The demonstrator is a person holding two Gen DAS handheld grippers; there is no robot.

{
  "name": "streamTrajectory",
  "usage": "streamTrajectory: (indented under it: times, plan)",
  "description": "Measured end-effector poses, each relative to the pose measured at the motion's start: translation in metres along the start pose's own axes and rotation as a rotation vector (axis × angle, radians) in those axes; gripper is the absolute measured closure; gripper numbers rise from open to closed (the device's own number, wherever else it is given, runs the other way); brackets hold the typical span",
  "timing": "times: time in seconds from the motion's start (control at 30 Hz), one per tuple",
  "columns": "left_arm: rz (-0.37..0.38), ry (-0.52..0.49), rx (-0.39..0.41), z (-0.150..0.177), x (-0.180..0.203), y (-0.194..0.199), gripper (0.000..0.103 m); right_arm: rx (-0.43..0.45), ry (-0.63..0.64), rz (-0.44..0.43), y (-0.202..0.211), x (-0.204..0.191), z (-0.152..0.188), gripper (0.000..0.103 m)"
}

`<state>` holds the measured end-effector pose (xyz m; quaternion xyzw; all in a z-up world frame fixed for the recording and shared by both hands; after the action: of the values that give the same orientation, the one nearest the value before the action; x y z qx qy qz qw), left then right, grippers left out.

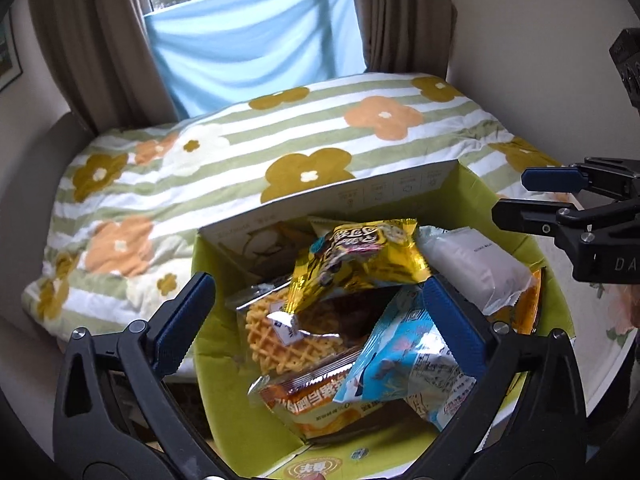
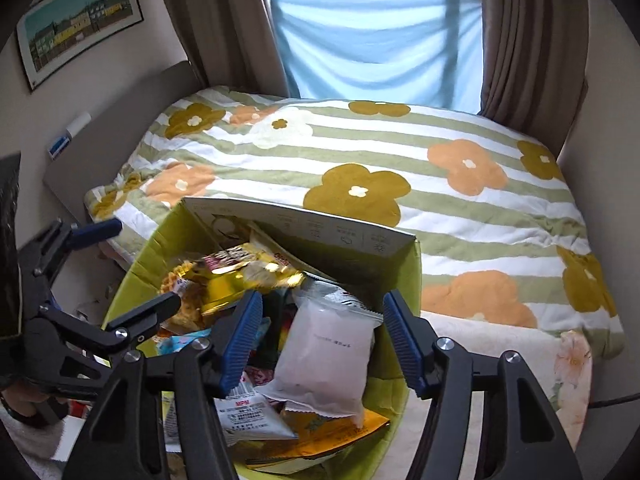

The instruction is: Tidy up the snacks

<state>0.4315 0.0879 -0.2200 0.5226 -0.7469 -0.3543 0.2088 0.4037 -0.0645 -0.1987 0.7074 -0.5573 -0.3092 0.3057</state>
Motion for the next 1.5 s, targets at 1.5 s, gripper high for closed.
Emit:
streamTrajectory:
  times: [1.5]
  plan:
    - [-0.164, 0.212, 0.363, 0.035, 0.126, 0.268, 0.000, 0.315, -0.108, 0.182, 0.272, 0.063, 0.092, 0.007]
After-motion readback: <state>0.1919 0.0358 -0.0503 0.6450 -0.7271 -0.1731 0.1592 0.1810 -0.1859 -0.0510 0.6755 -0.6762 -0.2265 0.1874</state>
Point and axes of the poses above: each gripper's, at about its wrist camera, not at the fingertips, and y roughly against the way its jaws point, x to its right, z to its underside, the point moved 9 cm from there along -y, roughly the way its jaws point, and after that the axes turned 4 degrees about z, right-handed, at the moved point
